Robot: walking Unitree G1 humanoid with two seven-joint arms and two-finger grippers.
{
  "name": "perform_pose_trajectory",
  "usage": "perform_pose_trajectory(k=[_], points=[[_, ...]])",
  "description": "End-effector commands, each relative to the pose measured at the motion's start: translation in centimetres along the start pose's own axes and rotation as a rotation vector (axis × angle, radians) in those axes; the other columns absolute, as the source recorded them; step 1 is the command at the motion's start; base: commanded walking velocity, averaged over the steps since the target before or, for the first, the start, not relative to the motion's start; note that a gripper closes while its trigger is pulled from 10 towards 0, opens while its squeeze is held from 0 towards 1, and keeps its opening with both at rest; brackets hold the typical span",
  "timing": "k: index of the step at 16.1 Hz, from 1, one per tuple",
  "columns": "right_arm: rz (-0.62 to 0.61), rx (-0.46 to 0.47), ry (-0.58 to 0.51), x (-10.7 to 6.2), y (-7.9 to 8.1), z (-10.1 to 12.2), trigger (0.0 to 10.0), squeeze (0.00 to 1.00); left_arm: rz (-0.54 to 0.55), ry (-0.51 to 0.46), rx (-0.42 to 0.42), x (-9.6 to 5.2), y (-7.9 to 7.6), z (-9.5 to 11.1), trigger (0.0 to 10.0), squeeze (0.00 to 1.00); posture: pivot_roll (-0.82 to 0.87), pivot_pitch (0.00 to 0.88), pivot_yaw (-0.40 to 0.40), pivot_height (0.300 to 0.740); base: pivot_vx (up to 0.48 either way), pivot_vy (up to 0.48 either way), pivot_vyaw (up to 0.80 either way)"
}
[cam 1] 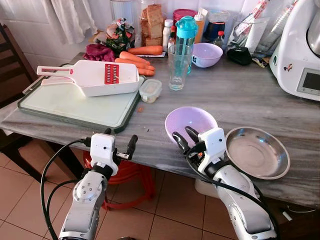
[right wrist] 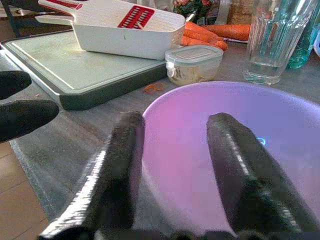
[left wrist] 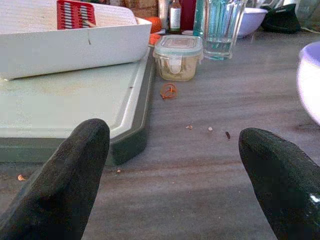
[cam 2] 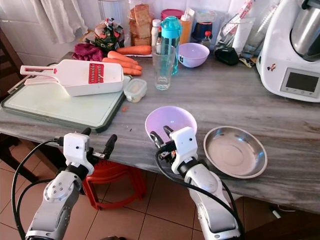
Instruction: Setting the table
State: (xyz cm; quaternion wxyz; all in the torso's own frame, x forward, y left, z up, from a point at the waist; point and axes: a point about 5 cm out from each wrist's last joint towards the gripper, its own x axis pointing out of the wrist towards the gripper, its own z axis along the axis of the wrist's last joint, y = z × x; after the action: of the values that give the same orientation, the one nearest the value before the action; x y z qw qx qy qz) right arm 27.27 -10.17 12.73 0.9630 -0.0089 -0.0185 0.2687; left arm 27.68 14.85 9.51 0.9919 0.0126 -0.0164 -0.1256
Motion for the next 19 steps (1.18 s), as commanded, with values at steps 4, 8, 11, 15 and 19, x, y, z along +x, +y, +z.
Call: perform_pose_trajectory(k=[4, 8, 11, 15, 19], points=[[-0.012, -0.020, -0.020, 0.3, -0.1, 0.6, 10.0, 1.00, -0.001, 0.011, -0.006, 0.0, 0.1, 0.0, 10.0, 0.00, 0.04, 0.051, 0.009, 0.740, 0.000, 0.000, 0.00], [0.028, -0.042, -0.050, 0.6, 0.4, 1.4, 10.0, 1.00, -0.075, -0.002, -0.073, -0.2, -0.1, 0.3, 10.0, 0.00, 0.04, 0.048, 0.009, 0.740, 0.000, 0.000, 0.00], [0.139, -0.097, -0.059, 0.4, 1.5, 1.9, 10.0, 1.00, -0.123, -0.003, -0.086, -0.8, 0.0, 0.1, 10.0, 0.00, 0.03, 0.048, 0.005, 0.740, 0.000, 0.000, 0.00], [0.255, 0.057, -0.051, 0.2, 2.3, 2.3, 10.0, 1.00, -0.036, -0.004, -0.052, -0.5, 0.9, 0.0, 10.0, 0.00, 0.03, 0.048, 0.003, 0.740, 0.000, 0.000, 0.00], [0.383, 0.116, 0.047, -0.6, 2.7, 1.2, 10.0, 1.00, 0.016, 0.009, -0.045, -0.6, 1.8, -0.2, 10.0, 0.00, 0.03, 0.047, 0.004, 0.740, 0.000, 0.000, 0.00]])
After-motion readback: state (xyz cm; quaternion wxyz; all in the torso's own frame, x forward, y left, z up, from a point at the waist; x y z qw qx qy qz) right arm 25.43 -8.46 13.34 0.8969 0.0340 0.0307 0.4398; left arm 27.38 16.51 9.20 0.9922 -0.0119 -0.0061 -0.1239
